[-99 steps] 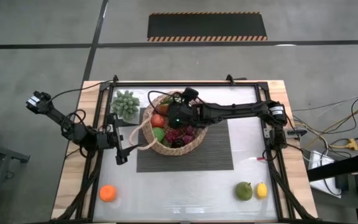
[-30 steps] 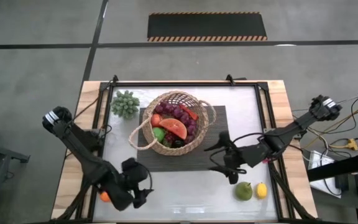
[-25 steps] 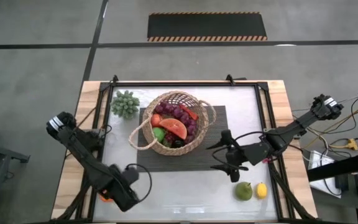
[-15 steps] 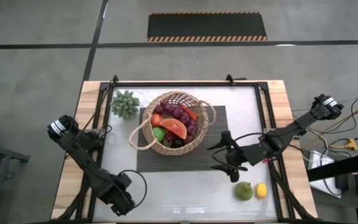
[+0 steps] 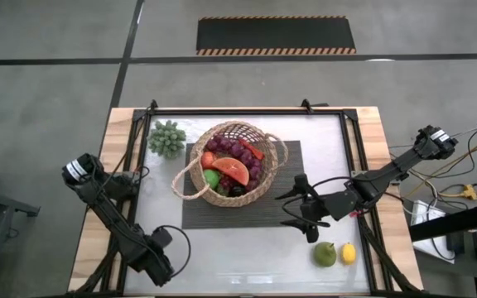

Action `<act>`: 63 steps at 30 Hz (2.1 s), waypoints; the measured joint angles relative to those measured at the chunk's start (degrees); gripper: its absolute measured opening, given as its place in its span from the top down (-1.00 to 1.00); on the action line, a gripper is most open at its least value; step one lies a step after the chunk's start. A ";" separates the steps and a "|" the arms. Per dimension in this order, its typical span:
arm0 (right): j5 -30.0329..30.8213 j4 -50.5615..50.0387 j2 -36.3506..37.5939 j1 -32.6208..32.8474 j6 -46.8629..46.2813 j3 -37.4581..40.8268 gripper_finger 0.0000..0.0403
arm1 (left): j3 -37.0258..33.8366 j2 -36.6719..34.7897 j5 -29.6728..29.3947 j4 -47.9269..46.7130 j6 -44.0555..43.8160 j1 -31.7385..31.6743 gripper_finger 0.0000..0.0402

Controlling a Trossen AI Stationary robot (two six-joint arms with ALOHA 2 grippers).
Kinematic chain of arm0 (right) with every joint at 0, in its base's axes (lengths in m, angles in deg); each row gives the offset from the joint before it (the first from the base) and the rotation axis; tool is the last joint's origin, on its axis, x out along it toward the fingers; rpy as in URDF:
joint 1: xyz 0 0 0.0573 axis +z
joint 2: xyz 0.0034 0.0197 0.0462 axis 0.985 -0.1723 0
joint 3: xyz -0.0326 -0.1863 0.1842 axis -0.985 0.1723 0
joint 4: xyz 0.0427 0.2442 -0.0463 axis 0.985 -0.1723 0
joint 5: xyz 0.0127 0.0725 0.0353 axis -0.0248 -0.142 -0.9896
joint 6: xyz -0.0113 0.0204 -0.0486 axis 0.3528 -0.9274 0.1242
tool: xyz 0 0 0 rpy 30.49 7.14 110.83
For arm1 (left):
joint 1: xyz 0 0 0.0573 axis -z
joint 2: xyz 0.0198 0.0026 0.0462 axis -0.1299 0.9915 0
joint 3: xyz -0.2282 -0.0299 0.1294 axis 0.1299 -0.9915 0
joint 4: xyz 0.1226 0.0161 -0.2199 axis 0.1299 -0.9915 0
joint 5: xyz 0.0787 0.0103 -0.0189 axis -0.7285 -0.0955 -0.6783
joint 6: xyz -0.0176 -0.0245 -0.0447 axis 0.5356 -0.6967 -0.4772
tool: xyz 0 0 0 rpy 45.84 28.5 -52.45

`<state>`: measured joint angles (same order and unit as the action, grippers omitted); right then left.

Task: Build produce basket
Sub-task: Put the orange into the brown basket

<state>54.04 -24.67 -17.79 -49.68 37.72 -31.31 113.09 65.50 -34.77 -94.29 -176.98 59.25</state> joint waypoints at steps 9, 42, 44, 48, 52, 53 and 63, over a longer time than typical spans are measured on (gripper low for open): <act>0.01 0.20 0.00 0.00 -0.40 0.00 -0.62 | -2.71 -0.07 0.27 4.30 -2.70 1.46 -0.57; 0.06 0.56 0.00 -0.02 -1.30 0.00 -0.62 | -3.19 -3.01 -20.19 3.13 -4.52 4.01 0.41; 0.29 0.84 0.00 -0.02 -1.13 0.00 -0.62 | -2.73 -4.63 -17.81 3.06 -4.01 3.58 0.41; 0.42 1.55 0.02 -0.02 -1.11 0.00 -0.62 | -2.61 -6.73 -7.50 2.55 0.87 3.45 0.32; 0.43 2.38 0.02 -0.02 -0.97 0.00 -0.62 | -2.71 -7.39 -3.25 1.53 7.65 4.24 0.05; 0.44 2.47 0.02 -0.02 -0.98 0.00 -0.62 | -2.71 -7.33 -3.16 1.62 8.95 4.29 -0.04; 0.44 0.04 0.02 -0.02 -2.63 0.04 -0.62 | -3.48 -7.21 -4.76 0.38 27.40 7.76 -0.77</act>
<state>54.48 -24.64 -17.77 -49.71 35.09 -31.26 109.62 58.29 -39.53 -93.91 -149.58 67.01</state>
